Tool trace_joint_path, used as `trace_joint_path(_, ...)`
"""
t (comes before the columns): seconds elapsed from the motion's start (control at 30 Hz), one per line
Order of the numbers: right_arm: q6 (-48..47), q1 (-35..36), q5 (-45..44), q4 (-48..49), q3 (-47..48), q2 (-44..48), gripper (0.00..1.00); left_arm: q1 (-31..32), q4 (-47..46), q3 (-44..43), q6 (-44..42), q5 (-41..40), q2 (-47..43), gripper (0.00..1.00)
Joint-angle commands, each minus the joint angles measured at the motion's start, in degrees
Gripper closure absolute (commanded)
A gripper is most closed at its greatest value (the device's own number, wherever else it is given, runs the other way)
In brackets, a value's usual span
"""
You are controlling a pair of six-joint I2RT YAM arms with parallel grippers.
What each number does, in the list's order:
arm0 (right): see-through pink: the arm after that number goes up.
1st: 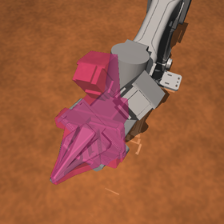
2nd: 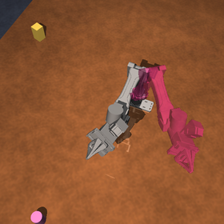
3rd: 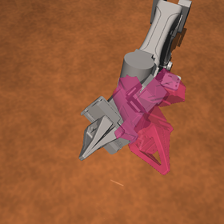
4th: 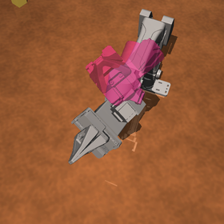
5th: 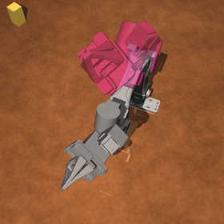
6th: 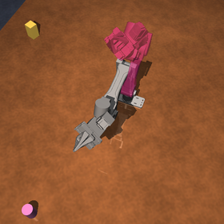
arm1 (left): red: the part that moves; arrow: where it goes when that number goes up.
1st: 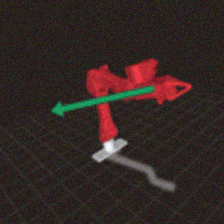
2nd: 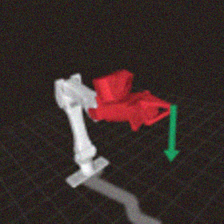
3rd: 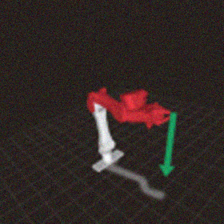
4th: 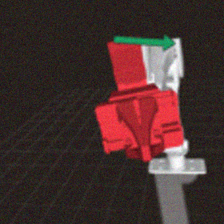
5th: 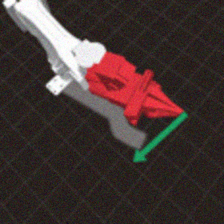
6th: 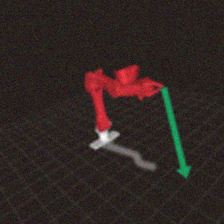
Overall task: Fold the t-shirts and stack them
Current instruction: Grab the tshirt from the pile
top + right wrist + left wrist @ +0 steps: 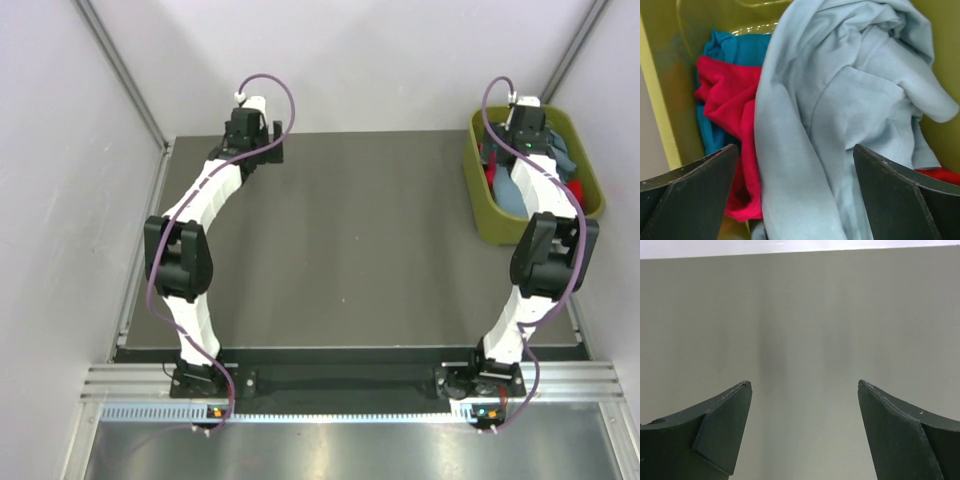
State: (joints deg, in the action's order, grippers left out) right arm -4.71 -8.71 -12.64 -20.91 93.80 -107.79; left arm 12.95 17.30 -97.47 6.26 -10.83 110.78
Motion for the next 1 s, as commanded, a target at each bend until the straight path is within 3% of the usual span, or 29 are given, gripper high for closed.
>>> trace_joint_path(0.0,-0.91,0.01,0.25,2.09,0.77,-0.93,0.0,0.06,-0.95,-1.23,0.07,1.95,0.22,0.09)
trace_joint_path(0.7,-0.82,-0.96,-0.36,4.91,5.25,-3.13,0.06,2.08,-0.51,-4.21,0.42,4.06,5.14,0.09)
trace_joint_path(0.8,-1.09,-1.48,-0.36,5.17,4.73,-4.09,0.17,2.34,-0.43,-4.66,0.33,4.33,5.41,0.08)
trace_joint_path(0.9,-1.88,-1.57,-0.36,5.17,4.38,-4.97,0.2,2.43,-0.16,-4.48,0.24,4.24,5.32,0.08)
trace_joint_path(0.97,-2.32,-1.57,-0.36,5.26,4.46,-5.41,0.34,2.52,0.01,-4.31,-0.02,4.15,5.06,0.08)
